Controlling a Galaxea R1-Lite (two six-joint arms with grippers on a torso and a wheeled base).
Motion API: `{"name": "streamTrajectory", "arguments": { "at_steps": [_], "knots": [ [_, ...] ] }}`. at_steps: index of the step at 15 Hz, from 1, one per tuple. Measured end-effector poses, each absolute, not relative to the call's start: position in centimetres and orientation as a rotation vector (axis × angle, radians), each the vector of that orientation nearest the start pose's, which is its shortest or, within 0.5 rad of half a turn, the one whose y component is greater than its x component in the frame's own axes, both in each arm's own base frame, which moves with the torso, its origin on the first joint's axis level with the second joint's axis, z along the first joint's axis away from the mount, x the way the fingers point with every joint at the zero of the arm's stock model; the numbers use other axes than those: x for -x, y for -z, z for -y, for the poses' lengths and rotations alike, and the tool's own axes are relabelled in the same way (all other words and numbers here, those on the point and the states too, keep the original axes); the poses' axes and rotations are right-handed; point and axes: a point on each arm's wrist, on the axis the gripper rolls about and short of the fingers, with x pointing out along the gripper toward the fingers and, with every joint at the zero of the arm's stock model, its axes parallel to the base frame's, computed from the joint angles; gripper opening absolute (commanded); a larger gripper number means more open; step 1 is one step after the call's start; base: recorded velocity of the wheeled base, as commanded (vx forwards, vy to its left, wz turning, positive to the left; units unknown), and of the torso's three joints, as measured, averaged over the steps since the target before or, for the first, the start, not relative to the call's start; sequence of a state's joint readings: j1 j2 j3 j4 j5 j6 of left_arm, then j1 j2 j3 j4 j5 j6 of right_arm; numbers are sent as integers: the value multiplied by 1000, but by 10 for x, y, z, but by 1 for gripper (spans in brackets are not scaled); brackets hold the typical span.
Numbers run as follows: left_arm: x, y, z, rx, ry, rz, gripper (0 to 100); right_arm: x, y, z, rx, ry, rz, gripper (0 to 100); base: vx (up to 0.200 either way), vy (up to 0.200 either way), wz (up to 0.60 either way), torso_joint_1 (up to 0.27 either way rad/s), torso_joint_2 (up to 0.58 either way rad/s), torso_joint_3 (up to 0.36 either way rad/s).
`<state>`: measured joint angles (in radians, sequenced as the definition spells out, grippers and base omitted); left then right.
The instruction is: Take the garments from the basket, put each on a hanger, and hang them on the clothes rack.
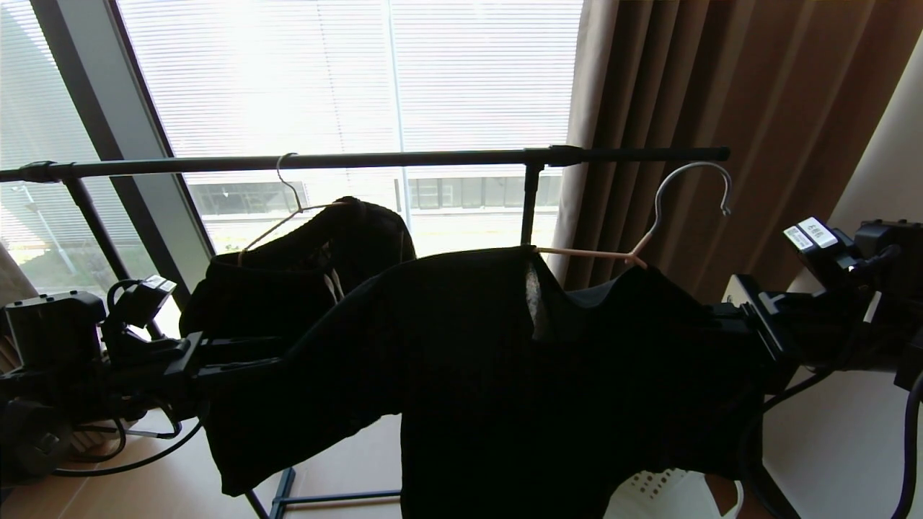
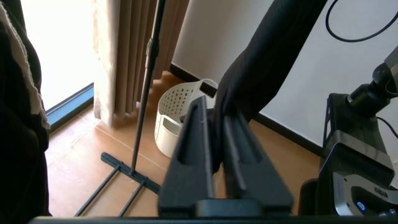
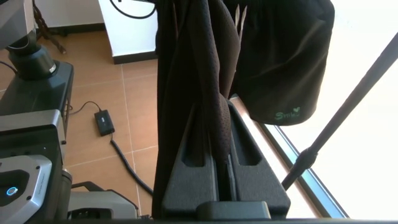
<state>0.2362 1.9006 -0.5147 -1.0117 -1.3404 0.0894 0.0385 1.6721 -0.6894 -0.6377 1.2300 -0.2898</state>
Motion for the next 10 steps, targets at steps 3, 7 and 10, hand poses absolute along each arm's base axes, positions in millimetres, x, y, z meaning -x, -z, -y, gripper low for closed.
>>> {"name": "streamTrajectory", "arguments": {
  "at_steps": [3, 7, 10],
  "knots": [
    [-280, -95, -45, 201, 1099, -229, 100, -272, -164, -32, 44, -1276, -124, 0, 0, 0, 0, 0, 0, 0],
    [-278, -100, -44, 212, 1098, -232, 100, -275, -156, -43, 56, -1242, -165, 0, 0, 0, 0, 0, 0, 0],
    [-269, -122, -34, 238, 1116, -237, 100, -276, -144, -63, 110, -1217, -200, 0, 0, 0, 0, 0, 0, 0]
  ]
}}
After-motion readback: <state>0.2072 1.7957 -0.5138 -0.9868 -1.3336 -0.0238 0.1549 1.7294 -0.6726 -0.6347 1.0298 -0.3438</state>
